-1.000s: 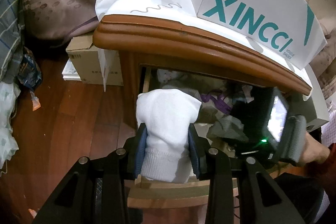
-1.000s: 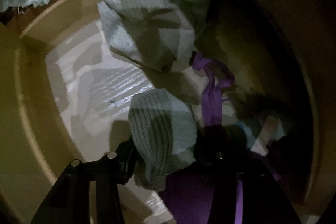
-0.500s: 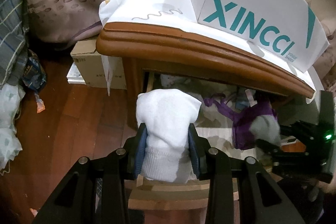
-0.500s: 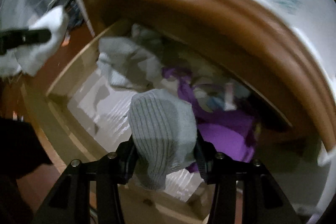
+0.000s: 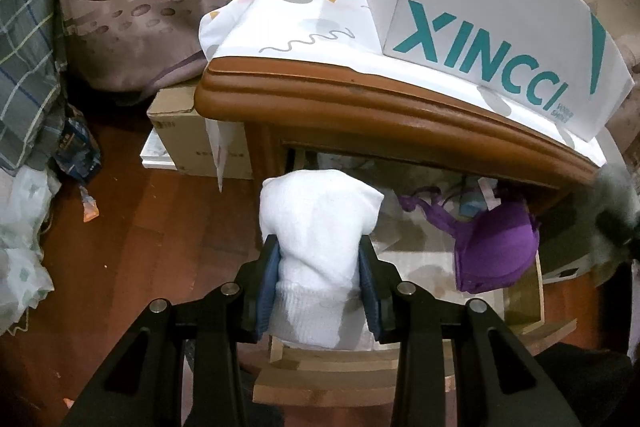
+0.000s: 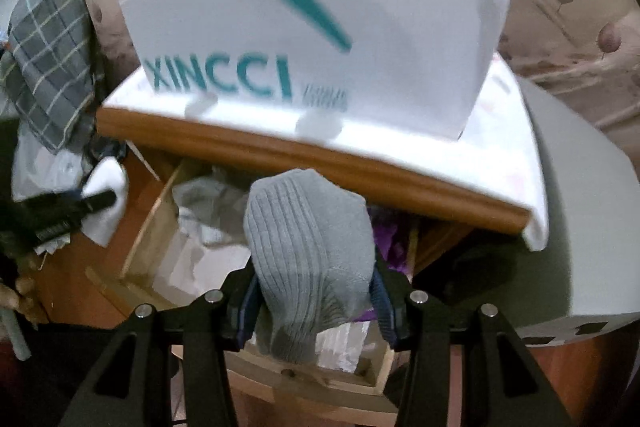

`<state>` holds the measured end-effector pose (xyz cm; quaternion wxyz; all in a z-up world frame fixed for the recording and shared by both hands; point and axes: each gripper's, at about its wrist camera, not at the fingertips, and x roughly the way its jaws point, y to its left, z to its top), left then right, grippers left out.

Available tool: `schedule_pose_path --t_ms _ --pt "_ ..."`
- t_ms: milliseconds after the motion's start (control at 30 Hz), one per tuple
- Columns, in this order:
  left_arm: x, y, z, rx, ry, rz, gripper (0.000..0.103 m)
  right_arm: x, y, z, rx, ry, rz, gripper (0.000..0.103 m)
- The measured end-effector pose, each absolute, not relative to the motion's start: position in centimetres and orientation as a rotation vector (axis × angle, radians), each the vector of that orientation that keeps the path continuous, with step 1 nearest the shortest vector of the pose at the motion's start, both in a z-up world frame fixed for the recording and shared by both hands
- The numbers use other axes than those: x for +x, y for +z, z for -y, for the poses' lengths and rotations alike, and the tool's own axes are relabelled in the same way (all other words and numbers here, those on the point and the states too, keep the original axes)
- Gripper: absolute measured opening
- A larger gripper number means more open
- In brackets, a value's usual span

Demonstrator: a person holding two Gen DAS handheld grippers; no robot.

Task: Take underwear out of drawer
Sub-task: 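Carry the grey sock into the white shoe box and open the right gripper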

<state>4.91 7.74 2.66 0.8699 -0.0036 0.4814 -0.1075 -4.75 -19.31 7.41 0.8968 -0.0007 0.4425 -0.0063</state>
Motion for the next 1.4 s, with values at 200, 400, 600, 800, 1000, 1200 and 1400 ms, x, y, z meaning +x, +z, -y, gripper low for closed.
schedule_pose_path --t_ms 200,400,600,800,1000,1200,1400 --pt "4.9 2.6 -7.5 0.004 -0.231 -1.005 0.033 -5.3 12.8 20.7 0.019 -0.044 -0.837 0.048" --pt "4.9 2.7 -7.4 0.006 -0.231 -1.003 0.033 -4.2 17.8 21.8 0.026 -0.076 -0.751 0.048" --pt "5.0 2.3 -7.2 0.013 -0.230 -1.009 0.034 -1.2 22.8 23.2 0.020 -0.118 -0.677 0.048" --pt "5.0 2.5 -7.3 0.011 -0.227 -1.006 0.034 3.4 24.2 23.8 -0.018 -0.164 -0.685 0.048" --pt "5.0 2.5 -7.5 0.014 -0.225 -1.004 0.034 7.0 22.7 24.1 -0.059 -0.208 -0.743 0.048" --pt "5.1 2.5 -7.5 0.015 -0.226 -1.005 0.034 8.7 20.1 23.8 -0.089 -0.215 -0.802 0.048" --pt "5.0 2.5 -7.3 0.023 -0.232 -1.007 0.034 9.5 18.3 23.1 -0.110 -0.220 -0.837 0.049"
